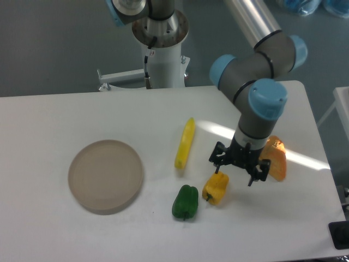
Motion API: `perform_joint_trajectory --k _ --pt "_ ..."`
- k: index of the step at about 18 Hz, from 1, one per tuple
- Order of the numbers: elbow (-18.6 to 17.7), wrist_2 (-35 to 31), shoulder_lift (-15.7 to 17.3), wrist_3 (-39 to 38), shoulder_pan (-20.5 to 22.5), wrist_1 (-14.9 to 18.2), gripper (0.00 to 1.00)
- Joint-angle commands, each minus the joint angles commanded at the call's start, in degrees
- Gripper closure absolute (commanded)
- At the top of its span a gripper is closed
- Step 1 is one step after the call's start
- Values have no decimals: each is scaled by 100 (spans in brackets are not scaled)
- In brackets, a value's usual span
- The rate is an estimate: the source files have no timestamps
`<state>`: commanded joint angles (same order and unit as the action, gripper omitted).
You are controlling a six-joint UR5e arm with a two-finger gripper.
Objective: Pick up the yellow pepper from the table
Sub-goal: 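Move the open gripper over the yellow bell pepper, then lower the gripper onto the yellow pepper and close the fingers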
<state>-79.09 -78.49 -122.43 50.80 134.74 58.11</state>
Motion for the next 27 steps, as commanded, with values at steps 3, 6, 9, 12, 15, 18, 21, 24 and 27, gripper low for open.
perform_joint_trajectory --k 3,6,9,12,15,18,21,24,27 --pt "-106 -9 -9 26 -35 -62 0" --pt "-141 -114 -26 79 -53 -89 0" --pt "-185 -272 -61 237 -123 -89 0" --pt "-212 -316 -53 255 -158 -98 0" --pt "-221 -334 -79 255 -176 -107 0" --pt "-212 -334 -114 255 -176 -107 0" --pt "-247 -343 -123 255 -211 -150 0" --pt "-299 -352 -149 246 -246 -317 0" --pt "-317 -500 -158 264 -255 -528 12"
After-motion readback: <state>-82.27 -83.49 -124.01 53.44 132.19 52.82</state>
